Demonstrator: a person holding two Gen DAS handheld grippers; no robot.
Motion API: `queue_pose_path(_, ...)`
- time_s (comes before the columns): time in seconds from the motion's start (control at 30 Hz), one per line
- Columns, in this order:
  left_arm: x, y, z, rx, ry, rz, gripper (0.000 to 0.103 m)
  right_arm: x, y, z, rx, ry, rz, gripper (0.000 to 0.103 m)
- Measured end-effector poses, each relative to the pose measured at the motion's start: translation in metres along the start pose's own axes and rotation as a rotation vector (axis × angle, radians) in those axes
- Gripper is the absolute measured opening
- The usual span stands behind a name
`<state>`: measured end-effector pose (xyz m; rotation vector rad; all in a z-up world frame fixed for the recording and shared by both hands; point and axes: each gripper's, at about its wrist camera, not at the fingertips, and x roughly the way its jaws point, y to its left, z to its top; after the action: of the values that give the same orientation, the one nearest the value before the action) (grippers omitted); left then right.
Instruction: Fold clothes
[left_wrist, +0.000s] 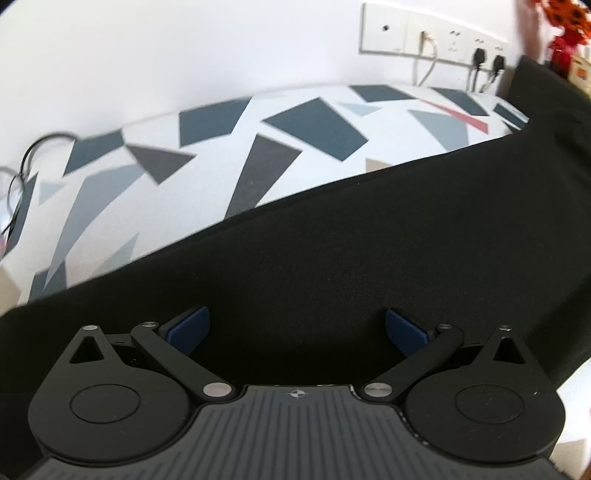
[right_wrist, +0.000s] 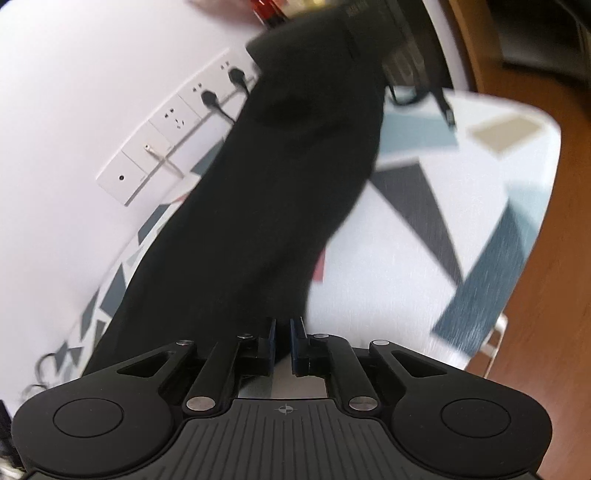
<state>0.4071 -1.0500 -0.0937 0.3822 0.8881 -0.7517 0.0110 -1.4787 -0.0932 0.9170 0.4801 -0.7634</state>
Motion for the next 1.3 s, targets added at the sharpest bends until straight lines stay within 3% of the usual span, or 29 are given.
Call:
queue_pose_path(0.03,-0.006,-0.002,-0.001,0.002,-0.016,-0.043,0.102,-0.002,0.007,0.005,-0.050,-0.035,-0.022,0.016)
queue_pose_path(0.1,-0.016,-0.006,-0.003,0.014,-0.036,-0.144,0.102,-0.001,0.022,0.013,-0.167,-0.100,-0.032,0.039)
queue_pose_path(0.17,-0.018,-0.017,-0.007,0.060,-0.010,-0.188,0.102,0.005,0.037,0.018,-0.267,-0.143,-0.026,0.052)
queue_pose_path(0.23,-0.012,-0.030,-0.015,0.123,0.035,-0.162,0.102,0.021,0.047,0.021,-0.346,-0.111,-0.011,0.063)
queue_pose_path(0.27,-0.013,-0.034,-0.019,0.148,0.019,-0.143,0.103,0.031,0.052,0.022,-0.385,-0.084,-0.004,0.065)
queue_pose_path(0.4,-0.015,-0.036,-0.024,0.146,0.025,-0.137,0.103,0.065,0.060,0.021,-0.600,0.005,-0.084,0.065)
queue_pose_path(0.47,-0.016,-0.034,-0.024,0.146,0.039,-0.140,0.103,0.076,0.053,0.021,-0.627,0.052,-0.109,0.068)
queue_pose_path(0.57,-0.020,-0.029,-0.026,0.127,0.054,-0.134,0.103,0.086,0.050,0.012,-0.717,0.076,-0.136,0.088)
queue_pose_path(0.63,-0.027,-0.024,-0.033,0.097,0.064,-0.122,0.103,0.089,0.053,0.006,-0.747,0.069,-0.157,0.093)
queue_pose_path(0.7,-0.036,-0.012,-0.040,0.030,0.069,-0.121,0.103,0.091,0.058,0.005,-0.716,0.069,-0.183,0.094)
queue_pose_path(0.8,-0.058,0.022,-0.055,-0.167,0.042,-0.135,0.103,0.090,0.069,0.001,-0.670,0.065,-0.241,0.094)
queue_pose_path(0.9,-0.082,0.061,-0.073,-0.388,-0.023,-0.160,0.103,0.080,0.092,-0.011,-0.722,0.026,-0.190,0.100)
queue_pose_path(1.07,-0.105,0.104,-0.109,-0.541,-0.079,-0.013,0.103,0.081,0.135,-0.032,-0.829,-0.011,-0.068,0.102)
queue_pose_path(1.23,-0.120,0.140,-0.142,-0.714,-0.149,-0.024,0.103,0.122,0.161,-0.059,-0.878,0.126,-0.137,0.102)
queue_pose_path(1.3,-0.118,0.152,-0.149,-0.759,-0.151,0.017,0.103,0.122,0.166,-0.064,-0.874,0.098,-0.138,0.102)
